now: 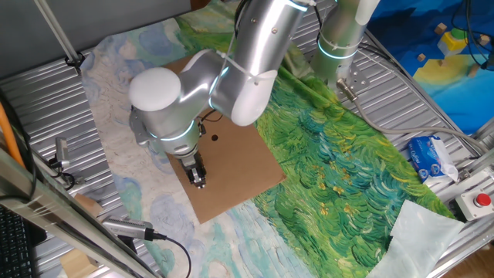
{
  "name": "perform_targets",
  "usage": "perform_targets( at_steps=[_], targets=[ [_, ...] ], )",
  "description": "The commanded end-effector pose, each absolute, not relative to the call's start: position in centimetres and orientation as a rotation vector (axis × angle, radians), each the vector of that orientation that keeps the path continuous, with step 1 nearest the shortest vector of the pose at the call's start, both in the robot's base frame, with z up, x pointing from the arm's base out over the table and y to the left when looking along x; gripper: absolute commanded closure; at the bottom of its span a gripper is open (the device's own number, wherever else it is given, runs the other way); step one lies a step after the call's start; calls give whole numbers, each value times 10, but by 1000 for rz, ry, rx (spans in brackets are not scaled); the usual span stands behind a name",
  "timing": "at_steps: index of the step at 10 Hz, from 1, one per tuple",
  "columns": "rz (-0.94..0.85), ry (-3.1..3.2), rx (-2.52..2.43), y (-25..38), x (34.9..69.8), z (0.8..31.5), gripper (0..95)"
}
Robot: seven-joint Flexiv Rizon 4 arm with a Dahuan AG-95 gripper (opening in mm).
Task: Grab the block and place it at the designated location
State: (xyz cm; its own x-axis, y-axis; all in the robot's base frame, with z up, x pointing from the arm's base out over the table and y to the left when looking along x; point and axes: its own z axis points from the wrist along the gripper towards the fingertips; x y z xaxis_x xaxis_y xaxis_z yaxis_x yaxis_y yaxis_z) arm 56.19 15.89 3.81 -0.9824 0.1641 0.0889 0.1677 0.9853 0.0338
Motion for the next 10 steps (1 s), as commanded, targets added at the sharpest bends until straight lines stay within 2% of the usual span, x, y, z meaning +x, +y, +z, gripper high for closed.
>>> perform_targets(
  at_steps=[1,3,5,10],
  targets=[
    [-63,-3046,-254,158,563,34,570],
    [-66,-3046,-252,158,563,31,570],
    [-63,-3043,-270,158,563,30,950],
    [-64,-3040,-283,158,563,30,950]
  ],
)
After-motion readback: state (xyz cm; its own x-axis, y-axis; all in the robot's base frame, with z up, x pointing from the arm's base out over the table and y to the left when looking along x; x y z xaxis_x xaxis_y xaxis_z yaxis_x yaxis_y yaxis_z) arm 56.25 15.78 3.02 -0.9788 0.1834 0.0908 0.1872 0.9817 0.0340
